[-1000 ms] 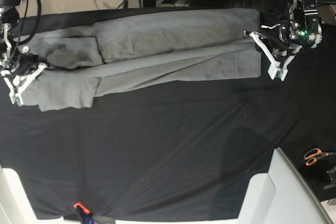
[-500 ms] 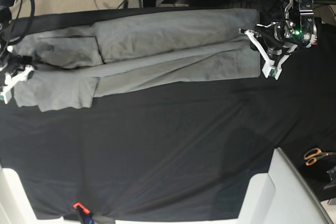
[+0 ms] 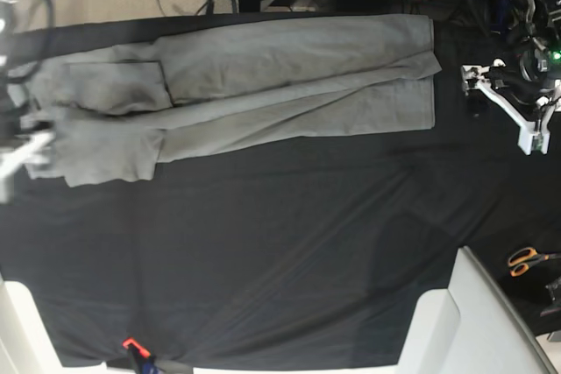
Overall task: Fold the T-shirt properly
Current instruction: 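Release the fabric and raise both grippers away from the shirt, then grasp the folded shirt end near the collar with right gripper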
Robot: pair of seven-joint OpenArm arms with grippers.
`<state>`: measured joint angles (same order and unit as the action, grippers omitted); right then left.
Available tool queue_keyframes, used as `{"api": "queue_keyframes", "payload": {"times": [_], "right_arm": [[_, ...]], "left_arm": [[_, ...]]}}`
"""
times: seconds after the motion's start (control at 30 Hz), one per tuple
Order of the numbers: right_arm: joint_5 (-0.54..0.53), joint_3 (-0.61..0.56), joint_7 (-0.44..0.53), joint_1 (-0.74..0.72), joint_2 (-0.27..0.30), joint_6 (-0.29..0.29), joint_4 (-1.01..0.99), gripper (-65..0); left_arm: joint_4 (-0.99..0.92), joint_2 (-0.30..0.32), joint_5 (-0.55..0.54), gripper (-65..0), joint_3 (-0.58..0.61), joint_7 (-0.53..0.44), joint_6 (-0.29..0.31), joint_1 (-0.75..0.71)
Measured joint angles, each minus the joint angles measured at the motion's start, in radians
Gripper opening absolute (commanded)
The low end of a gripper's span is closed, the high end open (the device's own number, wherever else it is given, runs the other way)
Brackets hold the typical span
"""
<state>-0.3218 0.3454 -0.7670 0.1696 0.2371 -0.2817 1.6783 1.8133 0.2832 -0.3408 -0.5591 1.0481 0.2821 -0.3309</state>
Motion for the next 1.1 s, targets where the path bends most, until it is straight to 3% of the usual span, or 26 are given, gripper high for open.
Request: {"api": "queue_keyframes", "payload": {"times": [0.1, 0.13, 0.17, 0.23, 0.33, 0.37, 0.53, 0.73, 0.9, 1.1], "right_arm": [[-0.015, -0.100, -0.003, 0.010, -0.069, -0.016, -0.010, -64.8], [-0.021, -0.112, 0.000, 0.008, -0.080, -0.017, -0.031, -65.0], [-0.016, -0.119, -0.001, -0.002, -0.085, -0.016, -0.061, -62.9], [0.000, -0.117, -0.001, -0.034, -0.080, -0.005, -0.130, -63.3], [0.005, -0.114, 0.061, -0.084, -0.080, 0.001, -0.220, -64.8], [-0.003, -0.117, 0.072, -0.098, -0.083, -0.002, -0.246, -64.8], [-0.003, -0.121, 0.082, -0.147, -0.088, -0.006, -0.367, -64.8], [-0.004, -0.116, 0.090, -0.100, -0.089, -0.006, -0.399, -64.8], [-0.001, -0.115, 0.078, -0.014, -0.087, 0.007, -0.301, -64.8], [-0.002, -0.116, -0.023, 0.051, -0.088, 0.064, -0.105, -64.8]], "left_arm": [[0.008, 0.000, -0.006, 0.0, 0.000, -0.008, 0.005, -0.047], [0.011, 0.000, 0.000, 0.0, -0.001, -0.011, 0.006, -0.060], [0.011, 0.000, 0.001, -4.1, -0.003, -0.016, 0.005, -0.070], [0.012, 0.000, -0.006, -22.9, -0.006, -0.034, 0.005, -0.079], [0.013, 0.000, -0.006, -56.9, -0.006, -0.040, 0.005, -0.087], [0.013, 0.000, -0.002, -65.0, -0.007, -0.042, 0.006, -0.094], [0.013, -0.016, 0.004, -65.0, -0.009, -0.036, 0.005, -0.098], [0.013, -0.017, 0.003, -65.0, -0.008, -0.039, 0.005, -0.098], [0.013, -0.014, 0.002, -65.0, -0.008, -0.040, 0.005, -0.074], [0.009, -0.015, 0.003, -65.0, -0.008, -0.039, 0.006, -0.076]]}}
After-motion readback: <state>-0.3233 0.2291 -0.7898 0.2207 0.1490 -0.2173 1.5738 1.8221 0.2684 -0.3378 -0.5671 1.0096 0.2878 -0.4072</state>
